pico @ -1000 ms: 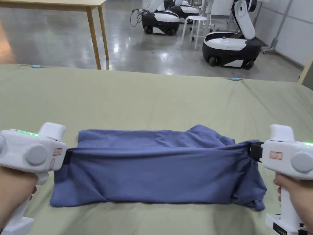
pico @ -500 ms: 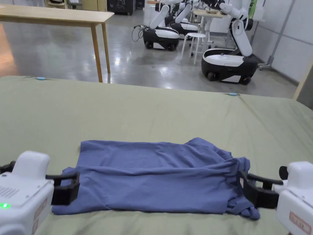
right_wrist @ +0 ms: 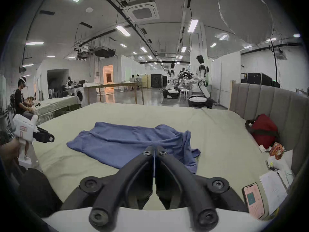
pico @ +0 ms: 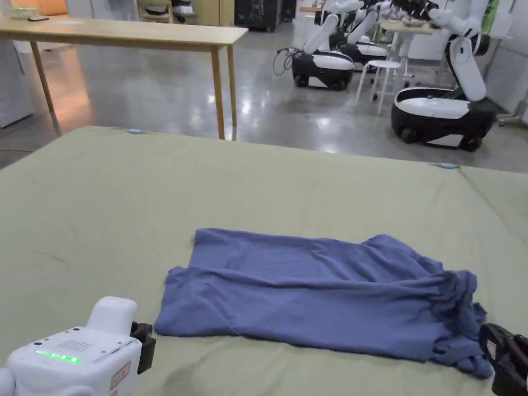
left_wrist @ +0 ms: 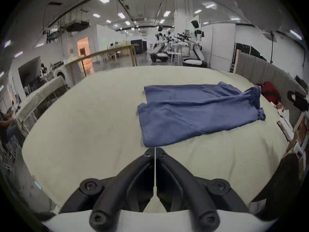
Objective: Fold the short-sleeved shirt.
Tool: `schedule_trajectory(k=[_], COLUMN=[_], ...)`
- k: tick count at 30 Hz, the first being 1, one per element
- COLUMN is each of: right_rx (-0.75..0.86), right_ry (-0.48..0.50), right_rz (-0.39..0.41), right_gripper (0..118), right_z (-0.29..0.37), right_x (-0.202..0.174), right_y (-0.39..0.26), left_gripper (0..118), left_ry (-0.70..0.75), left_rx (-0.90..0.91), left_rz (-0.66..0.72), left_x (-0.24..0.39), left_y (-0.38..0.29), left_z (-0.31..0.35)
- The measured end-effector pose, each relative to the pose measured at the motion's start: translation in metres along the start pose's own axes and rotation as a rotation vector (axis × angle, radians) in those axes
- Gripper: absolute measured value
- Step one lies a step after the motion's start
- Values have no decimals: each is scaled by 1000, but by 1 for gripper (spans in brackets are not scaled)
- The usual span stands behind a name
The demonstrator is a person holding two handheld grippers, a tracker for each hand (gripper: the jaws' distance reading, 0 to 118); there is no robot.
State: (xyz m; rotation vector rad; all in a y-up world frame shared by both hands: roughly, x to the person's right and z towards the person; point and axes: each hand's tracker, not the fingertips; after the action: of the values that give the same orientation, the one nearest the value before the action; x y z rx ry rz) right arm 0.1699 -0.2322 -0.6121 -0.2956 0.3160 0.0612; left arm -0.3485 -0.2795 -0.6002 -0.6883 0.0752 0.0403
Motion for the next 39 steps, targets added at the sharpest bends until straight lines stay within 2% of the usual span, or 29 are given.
schedule_trajectory(k=[1, 2, 3, 4, 5, 6, 9, 11, 12, 13, 15, 17, 18, 19, 21, 22, 25, 27, 28, 29, 30, 31, 32, 33, 34, 35, 39], right_rx=[-9, -17, -25, -24, -28, -33, -63, -96, -120, -145, -187, -245, -276, -313, -373, -399, -448, -491, -520, -569, -579, -557, -532, -503, -470, -476, -432], right_ry=[3, 5, 9, 5, 3, 5, -29, -51, -90, -119, -166, -204, -222, -220, -212, -201, -163, -171, -174, -167, -152, -154, -202, -183, -133, -159, -141], right_rz=[0, -1, -2, -4, -14, -21, -11, -36, -32, -27, -55, -132, -156, -178, -184, -186, -158, -100, -81, -90, -102, -102, -77, -92, -124, -111, -106], right_gripper=[3, 3, 3, 3, 3, 3, 3, 3, 3, 3, 3, 3, 12, 33, 92, 100, 101, 100, 87, 69, 58, 58, 37, 16, 6, 6, 6], right_z=[-1, -2, -3, -5, -6, -8, -14, -20, -24, -28, -38, -54, -62, -74, -100, -112, -141, -160, -168, -176, -179, -178, -173, -167, -161, -155, -129], right_x=[-1, -2, -2, 0, 2, 3, 10, 21, 27, 33, 49, 71, 79, 88, 99, 102, 96, 89, 87, 87, 87, 87, 88, 91, 94, 95, 96], right_y=[-2, -5, -5, -3, -2, -2, -4, -4, -5, -7, -12, -20, -23, -28, -38, -44, -52, -57, -60, -61, -61, -60, -56, -52, -45, -39, -13], left_gripper=[0, 5, 35, 78, 112, 117, 114, 110, 94, 73, 37, 16, 10, 9, 8, 8, 8, 7, 6, 6, 6, 6, 6, 6, 6, 5, 4], left_ry=[16, 37, 52, 67, 75, 56, 82, 86, 79, 74, 50, 64, 56, 59, 52, 54, 55, 54, 52, 52, 52, 54, 53, 51, 51, 52, 47], left_rx=[-13, -24, -27, -49, -70, -46, -128, -157, -191, -219, -215, -178, -180, -175, -162, -151, -132, -123, -124, -129, -132, -132, -136, -136, -131, -126, -82], left_rz=[2, 7, 11, 22, 35, 37, 13, -13, -28, -59, -111, -135, -142, -132, -123, -115, -102, -101, -103, -106, -107, -102, -94, -87, -85, -91, -87], left_x=[0, -3, -6, -9, -5, -4, 1, 6, 8, 16, 26, 44, 48, 50, 51, 51, 52, 53, 54, 51, 51, 51, 49, 47, 46, 47, 43], left_y=[1, 6, 10, 15, 17, 19, 28, 31, 31, 29, 25, 26, 28, 30, 34, 37, 44, 47, 49, 50, 50, 50, 51, 51, 52, 53, 62], left_z=[-7, -16, -25, -38, -48, -52, -83, -101, -108, -114, -121, -109, -105, -103, -98, -95, -88, -84, -83, -87, -87, -87, -85, -86, -83, -79, -61])
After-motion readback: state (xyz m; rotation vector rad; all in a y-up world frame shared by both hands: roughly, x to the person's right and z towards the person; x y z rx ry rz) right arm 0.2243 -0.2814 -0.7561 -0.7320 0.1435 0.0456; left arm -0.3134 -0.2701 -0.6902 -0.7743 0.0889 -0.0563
